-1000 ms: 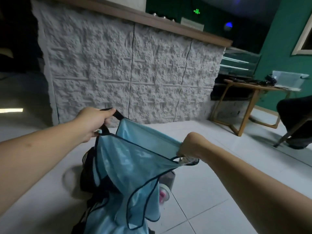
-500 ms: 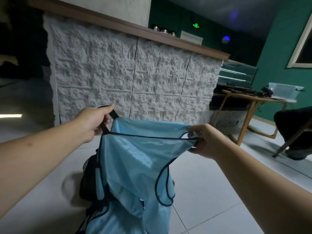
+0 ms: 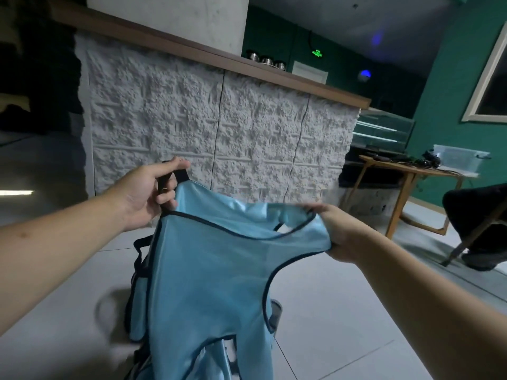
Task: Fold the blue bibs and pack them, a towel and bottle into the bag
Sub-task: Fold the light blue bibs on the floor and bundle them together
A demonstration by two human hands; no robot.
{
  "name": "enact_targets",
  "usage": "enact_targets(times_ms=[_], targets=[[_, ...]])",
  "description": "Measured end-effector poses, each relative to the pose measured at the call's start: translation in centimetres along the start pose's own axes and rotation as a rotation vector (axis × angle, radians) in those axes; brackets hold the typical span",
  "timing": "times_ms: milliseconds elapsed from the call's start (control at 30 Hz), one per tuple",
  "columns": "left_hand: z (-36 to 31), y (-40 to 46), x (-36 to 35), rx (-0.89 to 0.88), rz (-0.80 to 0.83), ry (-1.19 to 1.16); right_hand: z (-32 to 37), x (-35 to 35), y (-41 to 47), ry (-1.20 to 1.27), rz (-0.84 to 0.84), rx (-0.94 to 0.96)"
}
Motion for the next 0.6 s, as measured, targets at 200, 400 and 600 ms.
enact_targets(times_ms=[200, 400, 600], targets=[[0.0, 0.0, 0.1, -0.088, -0.017, 0.177, -0.5, 2.5, 1.1, -0.827, -0.401, -0.135], [-0.4, 0.3, 1.0, -0.064, -0.115, 0.186, -1.9, 1.7, 0.6, -0.191, -0.159, -0.319], [1.2, -0.1, 2.1, 0.021, -0.136, 0.108, 0.9, 0.0, -1.2, 0.448, 0.103, -0.027]])
Point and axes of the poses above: each hand's wrist, its own y-axis towards the middle knuckle, its own x-axis out of the back of the hand, z = x × y, the point moved 6 cm from there along y, towards the middle knuckle, and after that the axes turned 8 degrees about -y, right-handed, at the moved point
